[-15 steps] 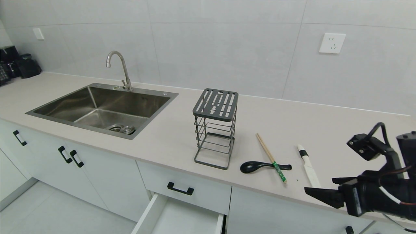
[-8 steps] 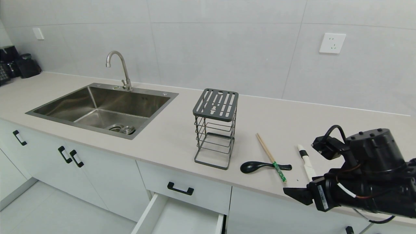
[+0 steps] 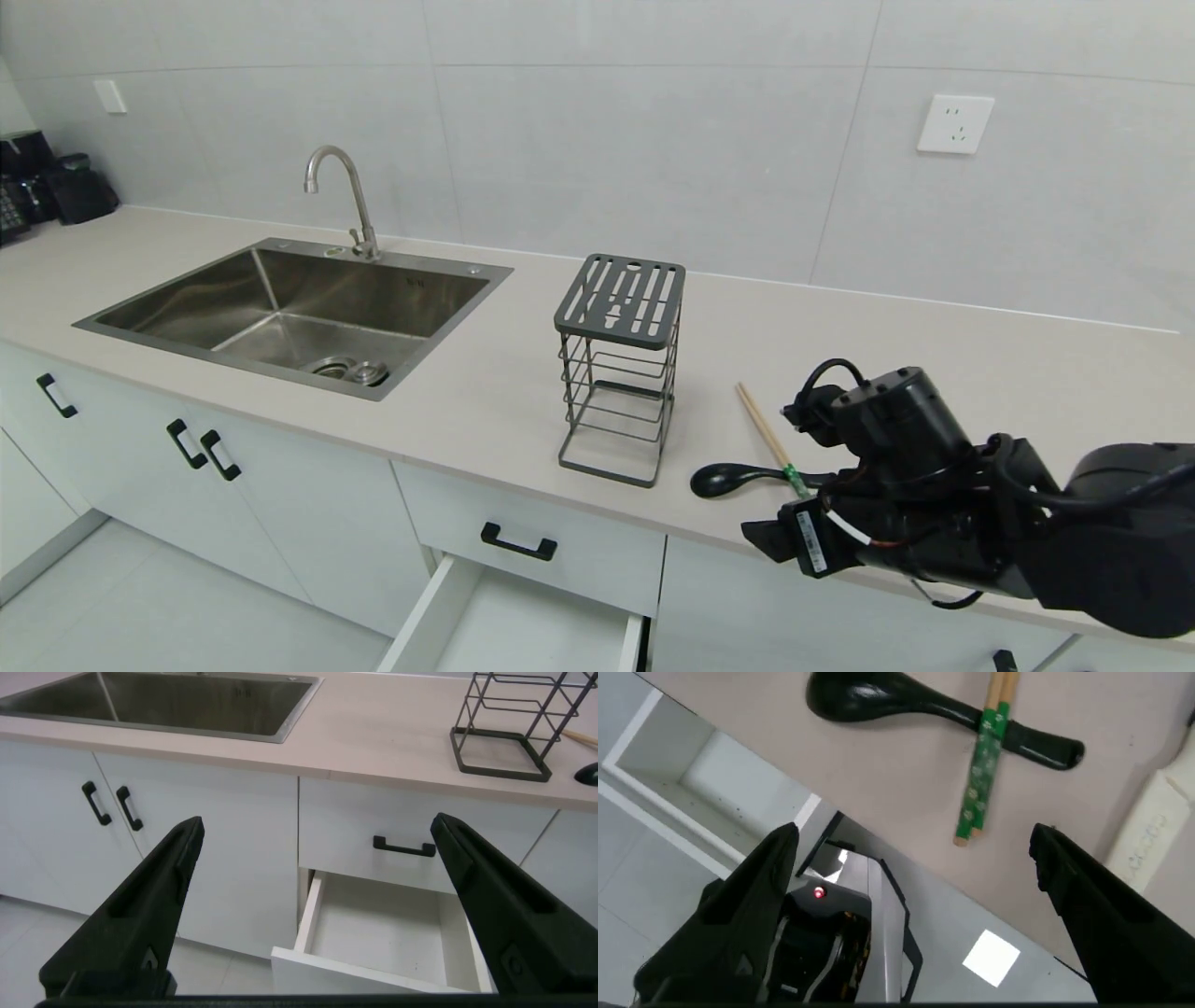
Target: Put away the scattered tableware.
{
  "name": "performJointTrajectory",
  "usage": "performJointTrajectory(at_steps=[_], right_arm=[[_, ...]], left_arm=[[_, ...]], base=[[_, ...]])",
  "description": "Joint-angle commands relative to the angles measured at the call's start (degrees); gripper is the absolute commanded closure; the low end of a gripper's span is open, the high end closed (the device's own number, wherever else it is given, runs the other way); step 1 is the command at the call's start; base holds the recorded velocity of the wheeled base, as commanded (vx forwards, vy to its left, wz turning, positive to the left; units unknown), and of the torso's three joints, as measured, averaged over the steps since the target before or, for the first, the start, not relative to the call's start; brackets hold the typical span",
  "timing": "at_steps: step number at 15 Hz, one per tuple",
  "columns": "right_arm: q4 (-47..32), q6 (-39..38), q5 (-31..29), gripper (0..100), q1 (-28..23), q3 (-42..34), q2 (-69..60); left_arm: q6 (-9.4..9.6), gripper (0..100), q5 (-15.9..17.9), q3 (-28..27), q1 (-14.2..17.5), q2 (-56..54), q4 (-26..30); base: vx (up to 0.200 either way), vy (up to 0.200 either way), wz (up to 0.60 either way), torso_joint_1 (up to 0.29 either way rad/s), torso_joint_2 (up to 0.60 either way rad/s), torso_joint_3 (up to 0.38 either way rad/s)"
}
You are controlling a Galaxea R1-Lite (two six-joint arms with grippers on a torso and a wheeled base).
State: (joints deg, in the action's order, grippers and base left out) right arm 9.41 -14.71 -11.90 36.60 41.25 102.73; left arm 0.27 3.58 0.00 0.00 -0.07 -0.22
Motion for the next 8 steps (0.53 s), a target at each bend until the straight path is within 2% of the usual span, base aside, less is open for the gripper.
performJointTrajectory(at_steps=[1, 8], right_arm=[[-0.09, -0.14, -0.67, 0, 0.49, 0.76, 4.23], [-0.09, -0.84, -3.31, 0, -2.32, 2.6, 5.81]], left_arm=[[0.0, 0, 0.02, 0.0, 0.0, 0.07, -0.04], [0.0, 0, 0.02, 0.0, 0.0, 0.07, -0.04]], base=[[0.0, 0.0, 0.0, 0.0, 0.0, 0.0], [0.0, 0.0, 0.0, 0.0, 0.0, 0.0]])
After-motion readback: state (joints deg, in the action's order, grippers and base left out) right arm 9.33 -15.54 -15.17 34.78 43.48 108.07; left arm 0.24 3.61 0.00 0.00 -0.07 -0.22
